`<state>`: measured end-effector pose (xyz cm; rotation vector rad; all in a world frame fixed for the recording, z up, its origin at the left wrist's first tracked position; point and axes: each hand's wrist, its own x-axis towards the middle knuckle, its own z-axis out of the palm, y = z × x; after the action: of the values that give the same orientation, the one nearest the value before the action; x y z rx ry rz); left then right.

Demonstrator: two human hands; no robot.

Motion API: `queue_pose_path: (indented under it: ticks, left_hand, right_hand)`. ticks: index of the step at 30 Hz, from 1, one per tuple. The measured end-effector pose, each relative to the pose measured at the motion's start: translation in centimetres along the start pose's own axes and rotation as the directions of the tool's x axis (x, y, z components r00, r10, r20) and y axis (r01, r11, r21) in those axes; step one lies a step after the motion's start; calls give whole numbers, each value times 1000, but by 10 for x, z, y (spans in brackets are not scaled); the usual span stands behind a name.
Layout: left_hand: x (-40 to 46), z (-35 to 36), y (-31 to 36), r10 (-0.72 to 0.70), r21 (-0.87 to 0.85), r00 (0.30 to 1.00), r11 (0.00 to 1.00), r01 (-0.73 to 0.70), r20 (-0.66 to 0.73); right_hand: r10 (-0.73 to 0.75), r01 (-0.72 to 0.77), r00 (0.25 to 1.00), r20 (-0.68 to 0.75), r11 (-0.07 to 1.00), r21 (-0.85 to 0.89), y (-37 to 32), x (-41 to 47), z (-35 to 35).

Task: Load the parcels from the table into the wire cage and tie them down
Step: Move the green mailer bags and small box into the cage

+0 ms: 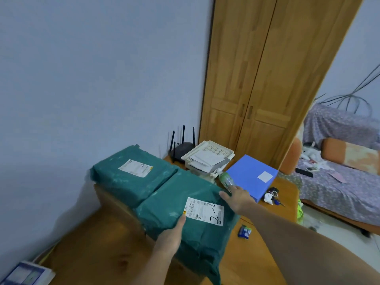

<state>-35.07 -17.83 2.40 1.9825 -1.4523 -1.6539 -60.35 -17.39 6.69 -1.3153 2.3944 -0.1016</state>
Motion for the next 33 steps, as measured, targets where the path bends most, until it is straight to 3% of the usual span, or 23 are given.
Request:
queue_pose_path:
  ticks: [7,12,15,19,26,33]
  left_hand:
    - [35,29,-19,-14,-276,1000,961,8,-20]
    - [56,45,-23,-101,-404,993,913,66,-67]
    - [58,51,-26,-130,-479,989,874,80,-72]
    - [52,49,-25,-132,-443,983,895,62,-130]
    - [17,36,-18,-48,-528,986,848,-45,-161]
    - [-20,23,-15,-6,-454,995,890,-41,-101]
  right_hand:
    - [-14,-34,958,288,986,163,-19,71,6]
    - [62,-245,831,553,933,264,-14,98,5]
    - [63,-293,775,629,917,269,-10,106,5]
    - [75,-312,778,624,908,279,-14,99,1]
    - [68,-324,795,603,888,326,6,52,0]
    - [94,-324,883,461,831,453,37,-23,4]
